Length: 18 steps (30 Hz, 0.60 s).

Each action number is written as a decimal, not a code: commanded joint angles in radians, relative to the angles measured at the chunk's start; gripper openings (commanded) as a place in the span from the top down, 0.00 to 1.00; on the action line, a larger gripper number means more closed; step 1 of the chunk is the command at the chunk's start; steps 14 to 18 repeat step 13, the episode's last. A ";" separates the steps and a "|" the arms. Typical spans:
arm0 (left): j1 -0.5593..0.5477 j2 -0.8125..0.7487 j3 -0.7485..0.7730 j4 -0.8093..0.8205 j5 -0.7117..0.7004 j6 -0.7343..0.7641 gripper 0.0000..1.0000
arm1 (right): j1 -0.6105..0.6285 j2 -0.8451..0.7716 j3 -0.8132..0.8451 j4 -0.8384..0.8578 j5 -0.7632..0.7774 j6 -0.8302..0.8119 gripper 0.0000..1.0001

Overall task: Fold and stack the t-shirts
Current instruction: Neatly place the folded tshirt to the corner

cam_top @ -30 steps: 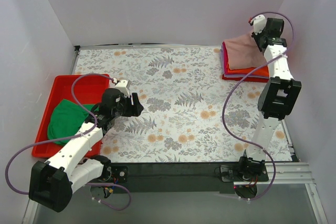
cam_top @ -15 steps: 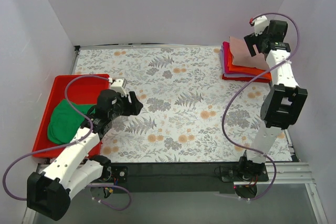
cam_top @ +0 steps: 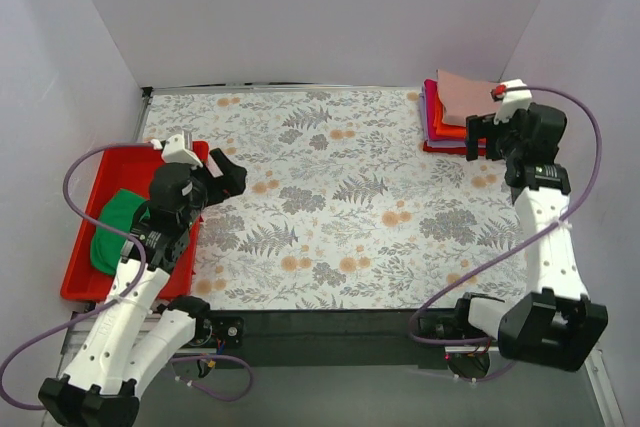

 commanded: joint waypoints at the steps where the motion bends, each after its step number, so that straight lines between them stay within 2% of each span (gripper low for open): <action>1: 0.072 0.028 0.068 -0.098 -0.038 -0.029 0.14 | -0.006 -0.167 -0.117 0.102 0.146 0.151 0.02; 5: 0.127 0.048 0.110 -0.118 -0.003 -0.032 0.14 | -0.008 -0.311 -0.195 0.090 0.259 0.192 0.02; 9: 0.127 0.048 0.125 -0.127 0.014 -0.032 0.14 | -0.008 -0.457 -0.259 0.089 0.287 0.157 0.02; 18: 0.126 0.028 0.119 -0.147 0.032 -0.036 0.14 | -0.008 -0.506 -0.281 0.068 0.284 0.168 0.02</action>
